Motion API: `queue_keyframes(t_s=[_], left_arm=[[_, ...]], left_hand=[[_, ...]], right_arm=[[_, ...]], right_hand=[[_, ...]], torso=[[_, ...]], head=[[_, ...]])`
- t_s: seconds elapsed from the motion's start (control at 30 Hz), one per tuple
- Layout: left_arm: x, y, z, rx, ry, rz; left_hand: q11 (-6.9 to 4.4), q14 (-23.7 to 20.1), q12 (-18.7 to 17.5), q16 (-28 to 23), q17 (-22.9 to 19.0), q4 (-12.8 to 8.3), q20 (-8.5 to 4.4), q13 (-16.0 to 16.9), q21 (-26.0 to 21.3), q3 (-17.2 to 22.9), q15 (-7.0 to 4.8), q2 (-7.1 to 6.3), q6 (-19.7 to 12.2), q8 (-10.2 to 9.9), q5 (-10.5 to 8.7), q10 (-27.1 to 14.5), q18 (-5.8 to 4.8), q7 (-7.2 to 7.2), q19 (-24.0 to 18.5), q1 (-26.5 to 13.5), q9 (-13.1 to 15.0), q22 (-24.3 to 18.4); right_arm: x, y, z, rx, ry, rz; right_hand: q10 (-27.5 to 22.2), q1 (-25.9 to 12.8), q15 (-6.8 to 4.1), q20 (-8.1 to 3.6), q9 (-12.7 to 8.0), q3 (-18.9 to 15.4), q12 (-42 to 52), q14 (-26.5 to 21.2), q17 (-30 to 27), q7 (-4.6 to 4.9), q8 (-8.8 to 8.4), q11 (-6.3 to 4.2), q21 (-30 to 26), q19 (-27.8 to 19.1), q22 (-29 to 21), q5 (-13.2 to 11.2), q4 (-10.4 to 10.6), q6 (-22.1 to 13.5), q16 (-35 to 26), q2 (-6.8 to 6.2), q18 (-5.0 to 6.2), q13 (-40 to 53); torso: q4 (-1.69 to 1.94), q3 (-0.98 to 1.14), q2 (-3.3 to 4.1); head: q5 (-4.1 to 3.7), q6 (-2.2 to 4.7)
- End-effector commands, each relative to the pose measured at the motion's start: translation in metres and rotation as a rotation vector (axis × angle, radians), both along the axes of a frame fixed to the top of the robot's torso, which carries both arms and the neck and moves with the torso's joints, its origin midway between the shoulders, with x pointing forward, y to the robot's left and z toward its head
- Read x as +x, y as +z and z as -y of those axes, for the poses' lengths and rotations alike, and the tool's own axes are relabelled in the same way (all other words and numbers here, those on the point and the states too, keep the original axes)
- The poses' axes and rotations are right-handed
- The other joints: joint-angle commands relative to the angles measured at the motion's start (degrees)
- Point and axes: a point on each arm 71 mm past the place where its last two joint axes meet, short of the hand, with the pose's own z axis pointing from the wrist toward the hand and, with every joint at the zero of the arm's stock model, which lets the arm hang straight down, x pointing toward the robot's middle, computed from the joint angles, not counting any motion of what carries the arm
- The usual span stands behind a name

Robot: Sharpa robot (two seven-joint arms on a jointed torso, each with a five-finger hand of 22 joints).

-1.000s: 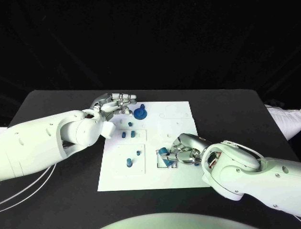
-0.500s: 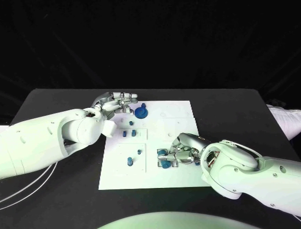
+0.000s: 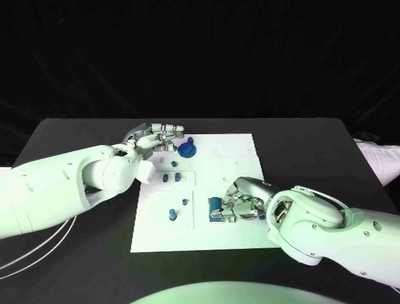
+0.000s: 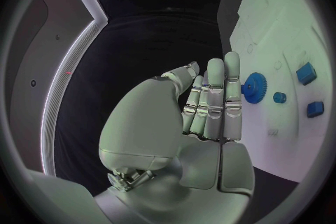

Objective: Assemble the parts on the task board

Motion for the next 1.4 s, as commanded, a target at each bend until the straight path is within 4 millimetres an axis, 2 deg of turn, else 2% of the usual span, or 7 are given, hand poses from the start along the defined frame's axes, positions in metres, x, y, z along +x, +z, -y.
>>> queue_keyframes(t_s=[0.03, 0.33, 0.43, 0.67, 1.0, 1.27, 1.4], left_arm=[[-0.001, 0.001, 0.002, -0.006, -0.019, 0.000], [0.000, 0.000, 0.001, -0.005, -0.017, 0.000], [0.000, 0.000, 0.001, -0.004, -0.017, 0.000], [0.000, 0.000, 0.000, -0.003, -0.015, -0.001], [0.000, 0.000, -0.002, -0.002, -0.013, -0.001], [0.000, 0.000, -0.003, 0.001, -0.009, -0.003], [0.000, 0.000, -0.003, 0.001, -0.010, -0.004]], left_hand=[[-0.06, -0.5, 0.3, 0.2, -0.1, 0.2, 0.43, -0.1, -0.2, -0.2, 0.09, -0.03, -0.4, 0.3, 0.21, -0.4, 0.68, 1.40, -0.2, -0.4, 0.0, -0.1], [-0.06, -0.5, 0.3, 0.2, -0.1, 0.2, 0.43, -0.1, -0.2, -0.2, 0.09, -0.03, -0.4, 0.3, 0.21, -0.4, 0.68, 1.40, -0.2, -0.4, 0.0, -0.1], [-0.06, -0.5, 0.3, 0.2, -0.1, 0.2, 0.43, -0.1, -0.2, -0.2, 0.09, -0.03, -0.4, 0.3, 0.21, -0.4, 0.68, 1.40, -0.2, -0.4, 0.0, -0.1], [-0.03, -0.5, 0.4, 0.3, -0.1, 0.2, 0.44, -0.1, -0.2, -0.2, 0.11, -0.03, -0.5, 0.4, 0.20, -0.5, 0.68, 1.43, -0.1, -0.4, 0.0, -0.1], [-0.03, -0.5, 0.4, 0.3, -0.1, 0.1, 0.44, -0.1, -0.3, -0.2, 0.11, -0.03, -0.5, 0.4, 0.20, -0.5, 0.68, 1.43, -0.1, -0.4, 0.0, -0.1], [-0.04, -0.5, 0.6, 0.3, -0.1, -0.1, 0.43, -0.1, -0.3, -0.1, 0.09, -0.05, -0.6, 0.6, 0.22, -0.6, 0.70, 1.43, -0.1, -0.2, 0.1, -0.1], [-0.04, -0.5, 0.6, 0.4, -0.1, -0.1, 0.42, -0.1, -0.3, -0.1, 0.08, -0.06, -0.6, 0.7, 0.22, -0.6, 0.70, 1.43, -0.1, -0.1, 0.1, -0.1]], right_arm=[[-0.004, 0.000, -0.005, 0.023, 0.071, -0.012], [-0.003, -0.001, -0.005, -0.001, 0.069, -0.015], [-0.003, -0.002, -0.005, -0.002, 0.063, -0.017], [-0.001, -0.002, -0.002, -0.010, 0.043, -0.020], [-0.002, -0.003, 0.004, -0.016, 0.032, -0.030], [-0.002, -0.004, 0.014, -0.026, 0.011, -0.042], [-0.002, -0.004, 0.014, -0.019, 0.013, -0.049]], right_hand=[[0.4, 3.6, 0.14, -0.51, 0.2, 0.8, -0.3, 5.5, 12.5, 0.01, 0.03, -0.38, 0.4, 0.1, 0.1, -0.1, -1.8, -0.4, 0.0, 0.95, -0.82, 4.0], [0.6, 8.5, -0.13, -0.75, 0.6, 3.3, -0.4, 5.5, 12.5, -0.39, 0.08, -0.72, 0.5, 0.2, 0.3, -2.6, -5.2, -0.1, 0.0, 3.11, -0.85, 4.2], [0.7, 8.7, -0.17, -0.79, 0.7, 3.9, -0.3, 5.6, 12.6, -0.47, 0.11, -0.80, 0.5, 0.2, 0.4, -3.0, -5.3, 0.0, 0.0, 3.97, -0.87, 4.4], [0.8, 8.5, -0.23, -0.84, 0.9, 4.6, -0.3, 5.6, 12.6, -0.58, 0.12, -0.87, 0.5, 0.2, 0.4, -3.0, -5.3, 0.1, 0.0, 5.02, -0.88, 4.4], [0.8, 8.7, -0.26, -0.87, 0.9, 4.7, -0.3, 5.6, 12.6, -0.64, 0.12, -0.93, 0.6, 0.2, 0.5, -3.0, -5.5, 0.1, 0.0, 5.06, -0.88, 4.5], [0.8, 8.7, -0.27, -0.87, 0.9, 4.7, -0.2, 5.6, 12.6, -0.63, 0.13, -0.93, 0.6, 0.2, 0.5, -3.1, -5.5, 0.1, 0.0, 5.04, -0.88, 4.6], [0.9, 8.5, -0.28, -0.89, 1.0, 4.7, -0.1, 5.6, 12.6, -0.61, 0.18, -0.92, 0.6, 0.2, 0.6, -3.2, -5.5, 0.2, 0.0, 4.86, -0.90, 4.6]], torso=[[-0.01, -0.01, 0.00], [0.08, -0.07, 0.01], [0.05, -0.05, 0.01], [0.01, -0.04, 0.01], [0.00, 0.05, -0.03], [-0.09, 0.02, 0.03], [-0.01, 0.00, 0.00]], head=[[-0.01, -0.04], [-0.01, -0.17], [0.01, -0.15], [0.14, -0.26], [0.22, -0.45], [0.29, -0.67], [0.18, -0.67]])
